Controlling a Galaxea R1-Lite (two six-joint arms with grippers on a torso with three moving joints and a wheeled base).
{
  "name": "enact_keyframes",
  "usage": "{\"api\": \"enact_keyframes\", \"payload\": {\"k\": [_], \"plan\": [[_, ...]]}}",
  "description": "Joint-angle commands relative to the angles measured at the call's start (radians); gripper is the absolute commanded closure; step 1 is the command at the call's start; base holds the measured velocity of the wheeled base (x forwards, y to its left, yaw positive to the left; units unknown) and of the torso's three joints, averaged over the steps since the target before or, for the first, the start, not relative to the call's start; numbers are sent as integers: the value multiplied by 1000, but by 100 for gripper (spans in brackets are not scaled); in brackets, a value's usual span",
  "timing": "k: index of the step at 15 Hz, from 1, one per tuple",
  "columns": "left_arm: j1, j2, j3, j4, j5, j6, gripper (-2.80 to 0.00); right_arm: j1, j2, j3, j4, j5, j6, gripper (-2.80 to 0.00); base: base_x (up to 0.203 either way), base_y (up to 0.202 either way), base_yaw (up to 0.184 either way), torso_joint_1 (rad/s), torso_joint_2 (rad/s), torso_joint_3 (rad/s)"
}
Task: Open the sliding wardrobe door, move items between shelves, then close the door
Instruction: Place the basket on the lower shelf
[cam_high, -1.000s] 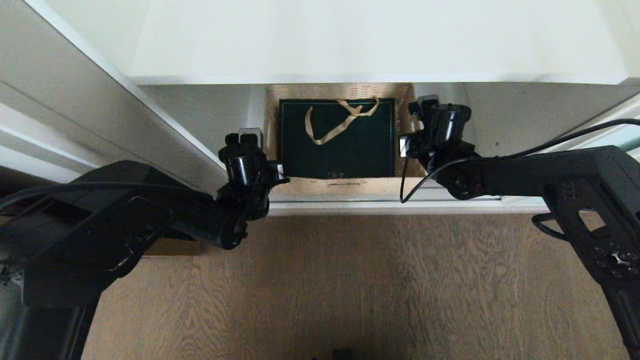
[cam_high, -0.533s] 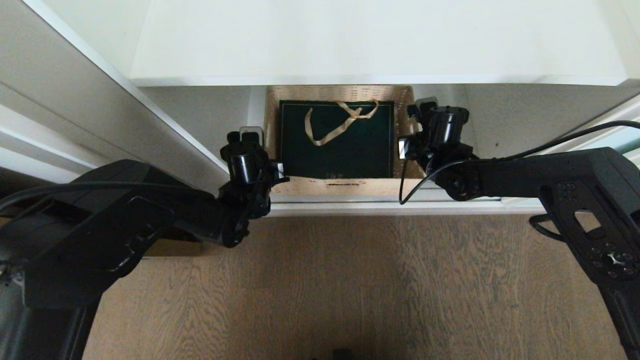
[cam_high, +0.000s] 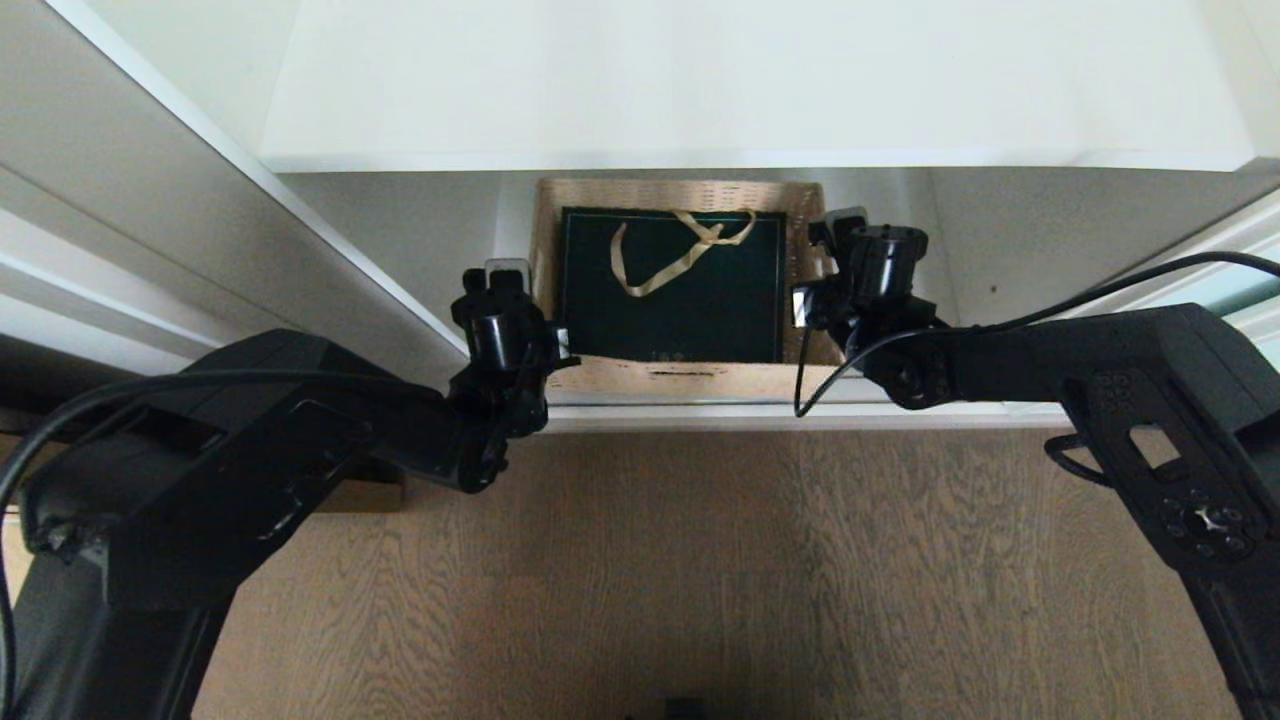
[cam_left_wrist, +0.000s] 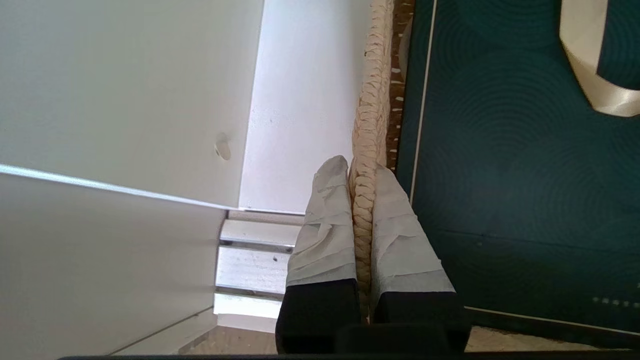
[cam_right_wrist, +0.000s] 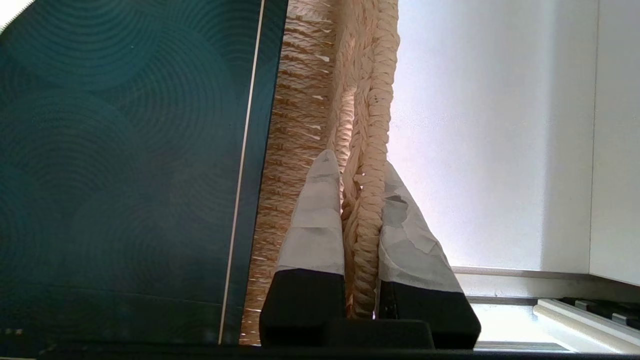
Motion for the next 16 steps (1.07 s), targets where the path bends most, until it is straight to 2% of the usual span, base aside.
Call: {"api": "enact_keyframes", "payload": {"k": [1,2,9,12,16], "plan": [[1,33,-22,-5,6,0,0,1,7,-5,-2,-2,-2,0,0,0,0,0,0,0],[2,36,-26,3,6,2,-280,1,8,-5,2,-1,-2,0,0,0,0,0,0,0],[12,46,-29,-45,2,5,-280,-11,49,-6,-3,2,-3,0,0,0,0,0,0,0],[10,-56,10,-65,1,7,-280,-11,48,-8,-3,7,-3,0,0,0,0,0,0,0],[-21,-193,134,-67,-8,8,-280,-26,47,-11,-6,8,-2,0,0,0,0,0,0,0]]}}
